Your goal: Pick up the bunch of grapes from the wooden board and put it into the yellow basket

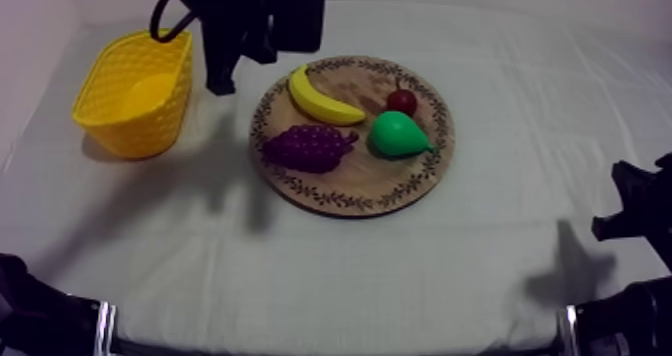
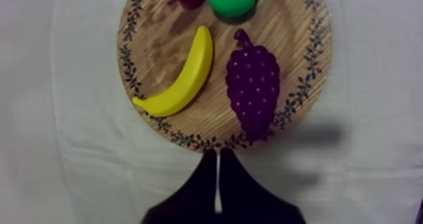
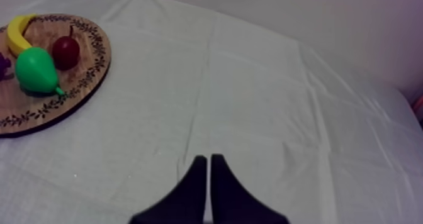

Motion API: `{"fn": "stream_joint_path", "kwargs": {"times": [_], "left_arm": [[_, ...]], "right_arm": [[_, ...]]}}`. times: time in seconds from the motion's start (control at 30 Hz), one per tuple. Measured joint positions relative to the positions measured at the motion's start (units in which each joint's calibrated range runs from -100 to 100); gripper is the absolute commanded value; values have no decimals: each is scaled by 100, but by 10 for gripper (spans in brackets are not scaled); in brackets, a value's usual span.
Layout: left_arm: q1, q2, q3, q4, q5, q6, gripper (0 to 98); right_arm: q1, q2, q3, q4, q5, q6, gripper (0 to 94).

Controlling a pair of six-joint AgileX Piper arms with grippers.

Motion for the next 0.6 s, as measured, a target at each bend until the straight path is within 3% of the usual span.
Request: {"fn": "stream_joint_path", "kwargs": {"times": [0.13,0.17,0.3,0.37,0.47,0.6], "left_arm": [[60,-47,180,-6,-53,18,34],[81,-62,228,-6,-79,27,103],[127,-150,443,-15,-205,94,561],[133,-198,615,-22,-306,161,723],[114,-279,886,-22,-493,277,850],[69,-293,1143,-6,-591,340,918]], "right_arm": [[0,0,0,0,0,0,3],[0,0,0,0,0,0,3],[0,0,0,0,0,0,3],[0,0,0,0,0,0,3],[0,0,0,0,0,0,3],[0,0,0,0,0,0,3]]}}
